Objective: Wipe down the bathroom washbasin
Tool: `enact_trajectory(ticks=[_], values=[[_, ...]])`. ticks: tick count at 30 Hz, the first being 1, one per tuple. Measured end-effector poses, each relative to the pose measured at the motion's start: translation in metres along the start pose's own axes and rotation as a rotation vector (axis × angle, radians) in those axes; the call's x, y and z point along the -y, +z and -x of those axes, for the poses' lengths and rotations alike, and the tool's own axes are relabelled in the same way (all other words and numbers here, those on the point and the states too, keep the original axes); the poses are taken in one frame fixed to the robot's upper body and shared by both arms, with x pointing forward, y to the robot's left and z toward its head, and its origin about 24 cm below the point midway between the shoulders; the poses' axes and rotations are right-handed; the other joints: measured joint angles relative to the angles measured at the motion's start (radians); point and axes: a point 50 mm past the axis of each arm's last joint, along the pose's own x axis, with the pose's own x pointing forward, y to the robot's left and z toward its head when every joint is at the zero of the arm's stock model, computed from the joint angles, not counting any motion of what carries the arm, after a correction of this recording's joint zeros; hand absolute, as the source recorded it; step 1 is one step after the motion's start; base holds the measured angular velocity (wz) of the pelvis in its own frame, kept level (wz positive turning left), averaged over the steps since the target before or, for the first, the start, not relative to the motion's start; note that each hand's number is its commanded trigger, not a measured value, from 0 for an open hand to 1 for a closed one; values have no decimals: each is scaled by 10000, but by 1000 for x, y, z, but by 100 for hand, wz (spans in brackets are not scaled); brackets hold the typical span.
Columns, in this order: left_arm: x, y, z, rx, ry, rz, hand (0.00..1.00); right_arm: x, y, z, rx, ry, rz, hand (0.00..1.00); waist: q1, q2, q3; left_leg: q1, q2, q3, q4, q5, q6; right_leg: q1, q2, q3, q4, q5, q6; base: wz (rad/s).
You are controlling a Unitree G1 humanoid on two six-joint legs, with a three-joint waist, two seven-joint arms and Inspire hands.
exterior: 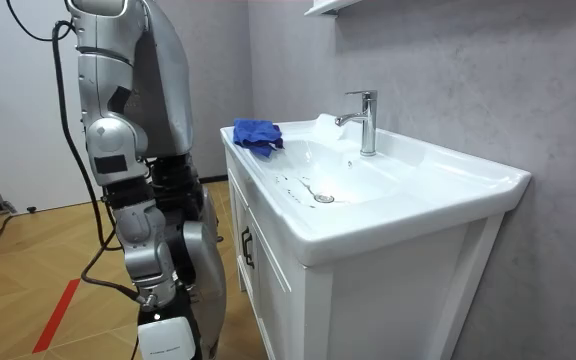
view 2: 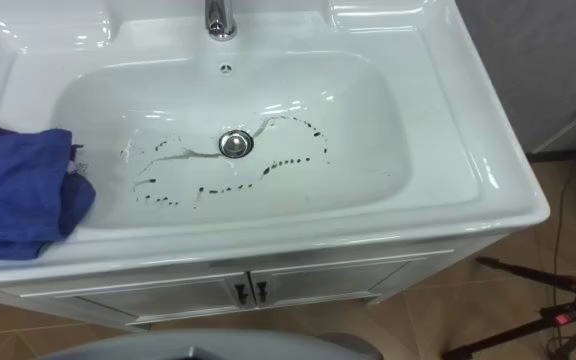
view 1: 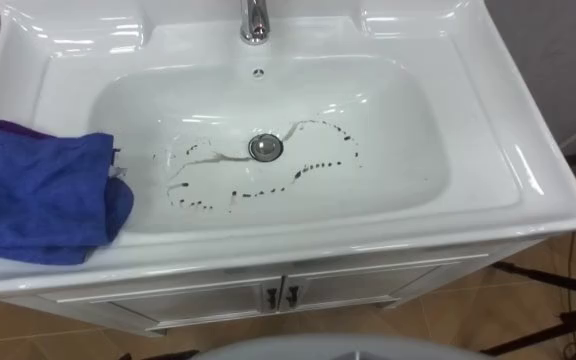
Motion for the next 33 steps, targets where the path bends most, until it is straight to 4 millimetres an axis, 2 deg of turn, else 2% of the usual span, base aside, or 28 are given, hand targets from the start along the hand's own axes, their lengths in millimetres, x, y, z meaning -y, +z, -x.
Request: enact_trajectory(ticks=[12, 33], values=[[-1, -2, 0, -42, 141, -169, 0, 1, 2, 0, 138, -120, 21, 0, -2, 39, 18, -40, 2, 3, 1, 0, 0, -30, -2, -30, 3, -1, 0, 0], [-4, -5, 0, -159, 375, 38, 0, -2, 2, 0, 206, -158, -89, 0, 31, -85, 21, -88, 5, -31, -6, 0, -1, -22, -5, -83, -55, -1, 0, 0]])
